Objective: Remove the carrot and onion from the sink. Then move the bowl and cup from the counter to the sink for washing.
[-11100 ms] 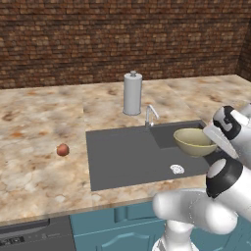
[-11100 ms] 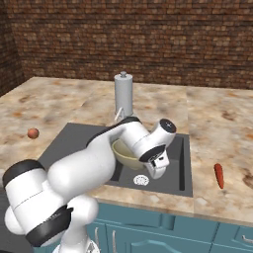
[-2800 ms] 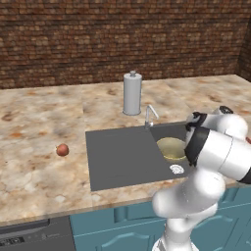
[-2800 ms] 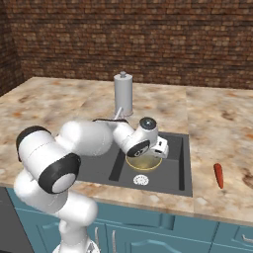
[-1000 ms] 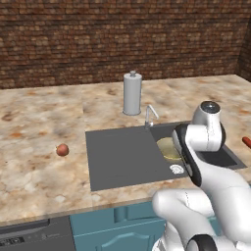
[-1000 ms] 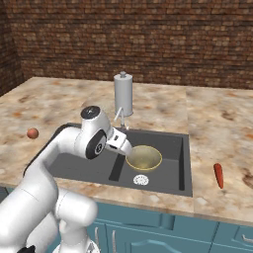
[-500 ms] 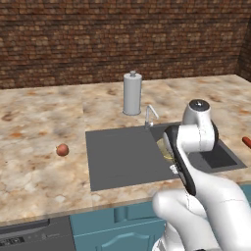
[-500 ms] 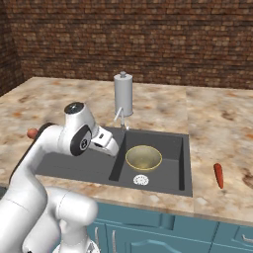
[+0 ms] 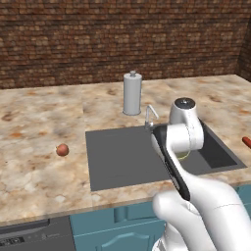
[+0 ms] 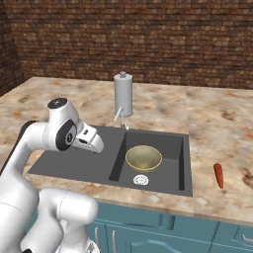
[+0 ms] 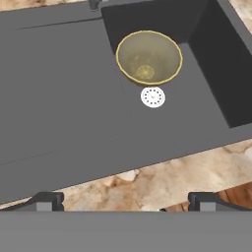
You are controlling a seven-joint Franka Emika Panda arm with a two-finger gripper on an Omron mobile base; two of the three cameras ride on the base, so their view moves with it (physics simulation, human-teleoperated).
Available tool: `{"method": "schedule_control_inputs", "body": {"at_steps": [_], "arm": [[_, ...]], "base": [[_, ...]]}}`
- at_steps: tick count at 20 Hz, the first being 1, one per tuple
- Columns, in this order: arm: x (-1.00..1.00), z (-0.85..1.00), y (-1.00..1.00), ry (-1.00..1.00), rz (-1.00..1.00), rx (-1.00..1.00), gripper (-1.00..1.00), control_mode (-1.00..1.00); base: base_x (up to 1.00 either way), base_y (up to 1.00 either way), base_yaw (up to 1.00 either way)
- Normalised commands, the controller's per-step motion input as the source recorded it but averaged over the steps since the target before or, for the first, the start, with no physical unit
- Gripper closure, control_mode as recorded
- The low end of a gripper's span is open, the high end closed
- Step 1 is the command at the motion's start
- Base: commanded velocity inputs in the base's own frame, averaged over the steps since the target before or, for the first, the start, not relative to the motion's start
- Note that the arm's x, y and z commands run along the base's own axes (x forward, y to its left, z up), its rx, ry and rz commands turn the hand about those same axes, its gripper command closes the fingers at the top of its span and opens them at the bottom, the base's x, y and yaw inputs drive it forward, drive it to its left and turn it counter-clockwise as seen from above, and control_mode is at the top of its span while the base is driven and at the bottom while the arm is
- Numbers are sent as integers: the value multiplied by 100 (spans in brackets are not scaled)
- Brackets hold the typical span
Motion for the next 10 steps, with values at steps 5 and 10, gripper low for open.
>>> {"method": "schedule_control_inputs", "body": {"at_steps": [5, 10], "arm": [[-9, 8, 46, 7, 8, 0, -100, -100], [-9, 8, 49, 5, 7, 0, -100, -100]], "base": [[0, 0, 0], [0, 0, 0]]}}
